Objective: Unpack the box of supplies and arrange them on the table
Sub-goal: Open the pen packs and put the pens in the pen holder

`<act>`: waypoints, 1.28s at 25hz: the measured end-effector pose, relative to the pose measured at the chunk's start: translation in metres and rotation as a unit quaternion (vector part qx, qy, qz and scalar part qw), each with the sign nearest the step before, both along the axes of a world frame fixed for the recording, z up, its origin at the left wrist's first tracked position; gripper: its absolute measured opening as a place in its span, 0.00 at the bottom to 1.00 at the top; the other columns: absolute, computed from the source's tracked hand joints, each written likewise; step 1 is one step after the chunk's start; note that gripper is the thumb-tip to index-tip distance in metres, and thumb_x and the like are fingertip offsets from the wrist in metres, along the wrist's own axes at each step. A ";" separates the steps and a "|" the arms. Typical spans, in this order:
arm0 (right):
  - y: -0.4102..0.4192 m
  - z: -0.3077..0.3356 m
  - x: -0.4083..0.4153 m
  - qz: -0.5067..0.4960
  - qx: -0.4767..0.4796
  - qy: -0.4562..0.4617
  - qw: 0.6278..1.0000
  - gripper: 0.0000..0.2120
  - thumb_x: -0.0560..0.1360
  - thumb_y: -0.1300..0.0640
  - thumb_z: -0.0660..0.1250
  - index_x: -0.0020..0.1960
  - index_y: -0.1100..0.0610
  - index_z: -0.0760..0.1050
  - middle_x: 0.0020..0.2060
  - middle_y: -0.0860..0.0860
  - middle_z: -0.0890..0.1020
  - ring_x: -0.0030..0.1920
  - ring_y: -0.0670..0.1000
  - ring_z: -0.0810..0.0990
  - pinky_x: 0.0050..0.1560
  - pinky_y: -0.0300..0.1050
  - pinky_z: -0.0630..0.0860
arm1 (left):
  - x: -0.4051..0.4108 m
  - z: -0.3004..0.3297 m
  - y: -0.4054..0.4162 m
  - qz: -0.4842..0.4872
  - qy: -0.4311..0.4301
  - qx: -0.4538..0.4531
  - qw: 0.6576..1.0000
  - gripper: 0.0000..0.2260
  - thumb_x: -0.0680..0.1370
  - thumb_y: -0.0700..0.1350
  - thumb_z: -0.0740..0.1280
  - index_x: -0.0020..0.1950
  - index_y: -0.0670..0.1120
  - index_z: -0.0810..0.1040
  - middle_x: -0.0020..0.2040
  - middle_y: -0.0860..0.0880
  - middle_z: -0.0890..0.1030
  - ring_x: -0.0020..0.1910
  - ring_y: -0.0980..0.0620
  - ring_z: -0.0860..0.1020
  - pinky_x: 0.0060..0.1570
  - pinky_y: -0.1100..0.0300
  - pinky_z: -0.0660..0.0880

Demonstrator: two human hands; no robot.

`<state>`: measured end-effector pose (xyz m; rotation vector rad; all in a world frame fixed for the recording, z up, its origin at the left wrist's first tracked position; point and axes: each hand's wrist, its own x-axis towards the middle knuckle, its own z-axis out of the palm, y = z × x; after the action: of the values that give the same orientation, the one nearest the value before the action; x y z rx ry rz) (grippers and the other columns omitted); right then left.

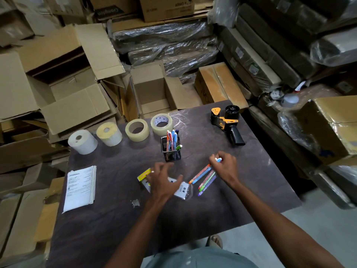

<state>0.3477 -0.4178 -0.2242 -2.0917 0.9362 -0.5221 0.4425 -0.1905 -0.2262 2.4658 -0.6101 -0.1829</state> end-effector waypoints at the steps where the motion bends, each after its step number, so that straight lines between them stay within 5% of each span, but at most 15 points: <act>1: 0.004 0.002 0.003 0.027 -0.013 -0.007 1.000 0.18 0.73 0.54 0.69 0.30 0.60 0.68 0.24 0.52 0.72 0.27 0.42 0.66 0.33 0.46 0.67 | -0.005 -0.002 -0.011 -0.061 0.056 -0.019 0.996 0.33 0.67 0.66 0.69 0.69 0.55 0.74 0.64 0.51 0.71 0.64 0.51 0.72 0.66 0.50 0.65; 3: 0.014 0.010 0.012 0.082 -0.021 -0.030 0.996 0.17 0.72 0.55 0.70 0.30 0.58 0.68 0.23 0.49 0.72 0.27 0.42 0.67 0.31 0.43 0.67 | -0.011 0.001 -0.031 -0.143 0.190 -0.025 0.971 0.43 0.64 0.71 0.67 0.77 0.59 0.62 0.68 0.55 0.71 0.68 0.55 0.69 0.70 0.50 0.63; 5: 0.022 0.015 0.019 0.121 -0.034 -0.050 0.991 0.16 0.73 0.55 0.70 0.30 0.58 0.69 0.24 0.49 0.73 0.27 0.42 0.67 0.30 0.42 0.67 | -0.015 0.003 -0.045 -0.163 0.297 -0.060 0.939 0.43 0.65 0.70 0.72 0.77 0.63 0.60 0.68 0.56 0.75 0.67 0.56 0.74 0.69 0.50 0.70; 8: 0.027 0.017 0.023 0.121 -0.048 -0.050 0.990 0.15 0.72 0.53 0.70 0.32 0.58 0.71 0.25 0.51 0.75 0.27 0.42 0.68 0.32 0.48 0.72 | -0.024 0.007 -0.056 -0.143 0.431 -0.145 0.879 0.25 0.75 0.48 0.74 0.69 0.46 0.70 0.53 0.47 0.83 0.47 0.53 0.83 0.54 0.52 0.81; 11: 0.027 0.016 0.018 0.110 0.018 -0.052 0.992 0.11 0.71 0.47 0.75 0.42 0.51 0.76 0.32 0.48 0.81 0.31 0.42 0.78 0.34 0.44 0.77 | -0.033 0.010 -0.063 -0.142 0.487 -0.186 0.842 0.08 0.81 0.37 0.65 0.60 0.40 0.72 0.38 0.44 0.77 0.31 0.53 0.78 0.37 0.58 0.78; 14: 0.028 0.016 0.007 0.032 0.274 -0.095 0.957 0.23 0.66 0.46 0.81 0.56 0.50 0.76 0.38 0.53 0.85 0.36 0.48 0.84 0.37 0.41 0.80 | -0.034 0.006 -0.068 -0.132 0.484 -0.201 0.842 0.04 0.83 0.38 0.62 0.58 0.43 0.72 0.37 0.45 0.75 0.32 0.53 0.77 0.36 0.60 0.77; 18: 0.038 0.011 -0.004 0.115 0.381 -0.053 0.916 0.15 0.74 0.51 0.75 0.39 0.61 0.75 0.28 0.56 0.78 0.26 0.53 0.74 0.25 0.42 0.72 | -0.039 -0.015 -0.080 -0.126 0.424 -0.147 0.885 0.13 0.84 0.41 0.59 0.68 0.41 0.70 0.44 0.47 0.80 0.42 0.52 0.81 0.47 0.58 0.79; 21: 0.039 0.005 -0.002 0.085 0.280 -0.083 0.953 0.16 0.78 0.50 0.71 0.35 0.52 0.69 0.28 0.46 0.73 0.32 0.48 0.72 0.33 0.44 0.71 | -0.041 -0.022 -0.091 -0.125 0.305 -0.101 0.939 0.17 0.79 0.41 0.59 0.67 0.40 0.73 0.53 0.42 0.83 0.52 0.45 0.82 0.52 0.53 0.78; 25: 0.034 -0.003 -0.005 0.104 0.064 -0.081 0.989 0.12 0.81 0.45 0.63 0.42 0.49 0.71 0.38 0.44 0.74 0.46 0.49 0.73 0.48 0.40 0.71 | -0.047 -0.026 -0.108 -0.082 0.229 -0.141 0.960 0.16 0.80 0.39 0.61 0.67 0.41 0.76 0.60 0.43 0.82 0.62 0.47 0.80 0.60 0.53 0.76; 32: 0.032 -0.038 -0.032 0.086 0.075 -0.040 0.993 0.06 0.82 0.48 0.63 0.46 0.43 0.72 0.43 0.42 0.74 0.51 0.46 0.72 0.53 0.38 0.67 | -0.063 -0.051 -0.106 -0.143 0.191 -0.082 0.968 0.19 0.79 0.39 0.62 0.70 0.45 0.74 0.65 0.44 0.79 0.66 0.46 0.75 0.66 0.53 0.72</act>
<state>0.3155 -0.3858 -0.2623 -1.9788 0.7188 -0.4296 0.3798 -0.2968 -0.2773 2.0954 -0.7704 -0.6750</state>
